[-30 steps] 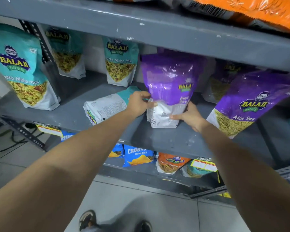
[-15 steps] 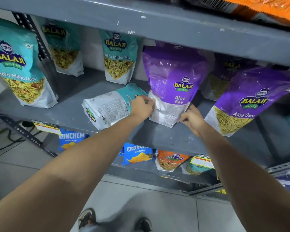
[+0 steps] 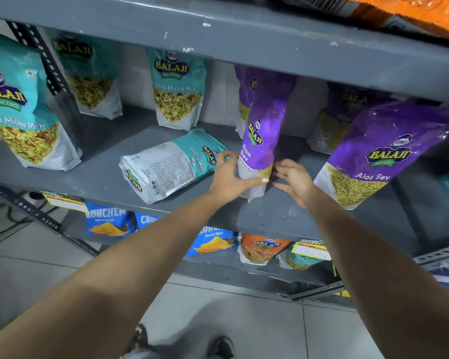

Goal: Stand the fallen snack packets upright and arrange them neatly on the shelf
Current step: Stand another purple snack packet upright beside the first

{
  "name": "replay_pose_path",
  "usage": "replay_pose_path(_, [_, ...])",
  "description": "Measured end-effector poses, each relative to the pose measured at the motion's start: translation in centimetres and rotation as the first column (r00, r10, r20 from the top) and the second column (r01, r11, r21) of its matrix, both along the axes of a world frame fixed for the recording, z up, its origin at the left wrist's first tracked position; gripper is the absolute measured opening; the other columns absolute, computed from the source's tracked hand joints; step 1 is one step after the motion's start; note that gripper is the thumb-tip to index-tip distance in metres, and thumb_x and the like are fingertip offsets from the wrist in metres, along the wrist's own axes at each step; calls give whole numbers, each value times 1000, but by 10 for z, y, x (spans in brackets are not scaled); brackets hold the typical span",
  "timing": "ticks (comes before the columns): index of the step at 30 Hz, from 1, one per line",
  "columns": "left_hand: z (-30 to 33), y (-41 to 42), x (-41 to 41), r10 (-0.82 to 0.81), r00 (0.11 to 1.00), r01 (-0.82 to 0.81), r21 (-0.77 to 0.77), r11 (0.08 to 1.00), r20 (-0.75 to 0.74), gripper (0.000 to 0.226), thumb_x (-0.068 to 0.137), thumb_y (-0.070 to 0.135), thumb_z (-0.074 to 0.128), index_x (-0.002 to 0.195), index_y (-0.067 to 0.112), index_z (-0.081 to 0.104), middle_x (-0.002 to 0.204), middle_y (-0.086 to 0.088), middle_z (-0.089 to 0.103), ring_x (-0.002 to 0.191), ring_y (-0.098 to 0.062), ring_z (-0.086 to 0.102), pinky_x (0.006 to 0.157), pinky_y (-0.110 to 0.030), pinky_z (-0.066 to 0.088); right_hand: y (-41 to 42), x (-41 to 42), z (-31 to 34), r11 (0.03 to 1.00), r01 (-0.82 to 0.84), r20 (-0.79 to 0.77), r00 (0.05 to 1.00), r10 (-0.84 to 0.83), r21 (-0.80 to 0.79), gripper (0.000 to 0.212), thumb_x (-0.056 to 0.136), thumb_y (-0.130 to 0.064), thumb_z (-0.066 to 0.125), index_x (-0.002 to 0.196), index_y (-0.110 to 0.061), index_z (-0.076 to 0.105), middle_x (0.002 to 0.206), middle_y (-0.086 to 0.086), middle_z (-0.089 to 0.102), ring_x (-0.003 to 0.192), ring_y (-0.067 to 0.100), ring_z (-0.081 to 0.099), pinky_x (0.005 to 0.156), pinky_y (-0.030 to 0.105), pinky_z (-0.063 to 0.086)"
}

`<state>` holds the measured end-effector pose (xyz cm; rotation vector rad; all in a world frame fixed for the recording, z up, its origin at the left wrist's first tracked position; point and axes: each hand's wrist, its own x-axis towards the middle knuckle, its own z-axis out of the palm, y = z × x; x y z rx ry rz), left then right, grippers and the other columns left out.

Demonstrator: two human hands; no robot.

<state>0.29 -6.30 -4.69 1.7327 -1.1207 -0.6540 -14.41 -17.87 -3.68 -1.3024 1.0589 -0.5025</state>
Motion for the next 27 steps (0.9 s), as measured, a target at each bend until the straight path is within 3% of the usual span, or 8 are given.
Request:
replay_pose_path(3, [4, -5, 20, -107, 993, 108, 36, 993, -42, 59, 73, 31, 84, 125, 15, 62, 130, -11, 46, 123, -19, 48, 106, -22, 36, -9, 5, 7, 999, 44, 8, 999, -45, 14, 18, 87, -2, 50, 83, -20, 53, 82, -1, 60, 86, 16, 60, 88, 37, 49])
replay_pose_path(7, [10, -7, 41, -200, 956, 209, 18, 978, -212, 65, 81, 14, 78, 131, 6, 38, 134, -10, 56, 121, -19, 57, 98, -28, 51, -12, 7, 10, 1000, 16, -30, 999, -16, 0, 59, 76, 4, 51, 120, -35, 44, 75, 4, 54, 68, 17, 54, 84, 39, 55])
replay_pose_path(9, [10, -8, 46, -201, 942, 222, 48, 974, -269, 64, 83, 13, 75, 131, 7, 34, 137, -11, 55, 126, -21, 55, 103, -34, 50, -8, 9, 13, 999, -43, -50, 998, 45, 24, 61, 76, 3, 53, 113, -44, 45, 74, 0, 52, 67, 15, 49, 85, 38, 55])
replay_pose_path(12, [9, -11, 51, -230, 933, 253, 50, 966, -277, 63, 84, 17, 74, 135, 14, 38, 138, -10, 55, 126, -22, 56, 107, -38, 47, -5, 9, 14, 999, -53, -21, 998, 53, -9, 35, 75, -2, 56, 95, -31, 53, 79, -4, 57, 76, 15, 54, 84, 37, 50])
replay_pose_path(15, [8, -11, 58, -235, 937, 259, 62, 964, -257, 59, 88, 20, 70, 140, 21, 42, 139, -6, 56, 123, -22, 57, 108, -36, 45, -4, 4, 15, 999, 6, 12, 1000, -5, -35, 28, 64, -15, 63, 88, -25, 53, 87, -7, 62, 90, 13, 57, 88, 37, 44])
replay_pose_path(21, [13, -14, 59, -172, 939, 210, 102, 972, -298, 52, 96, 20, 58, 140, 8, 35, 143, -10, 50, 134, -21, 46, 115, -40, 36, 8, 0, 6, 995, -19, 33, 999, 22, -96, 59, 74, -14, 76, 123, -28, 46, 109, -4, 71, 106, 14, 64, 88, 35, 45])
replay_pose_path(25, [9, -17, 62, -266, 897, 322, 108, 941, -354, 50, 95, 29, 56, 140, 14, 42, 143, -4, 54, 134, -18, 48, 116, -43, 36, 17, 0, 1, 989, 38, 63, 998, -30, -141, 56, 66, -15, 83, 114, -23, 55, 117, 6, 68, 108, 21, 65, 90, 36, 52])
replay_pose_path(27, [13, -16, 60, -293, 863, 368, 114, 923, -412, 46, 99, 25, 51, 143, 17, 39, 146, -1, 51, 131, -14, 50, 107, -31, 45, 21, -1, -2, 982, 81, 61, 996, -71, -171, 69, 52, -24, 89, 112, -24, 56, 122, 11, 65, 110, 24, 65, 95, 40, 53])
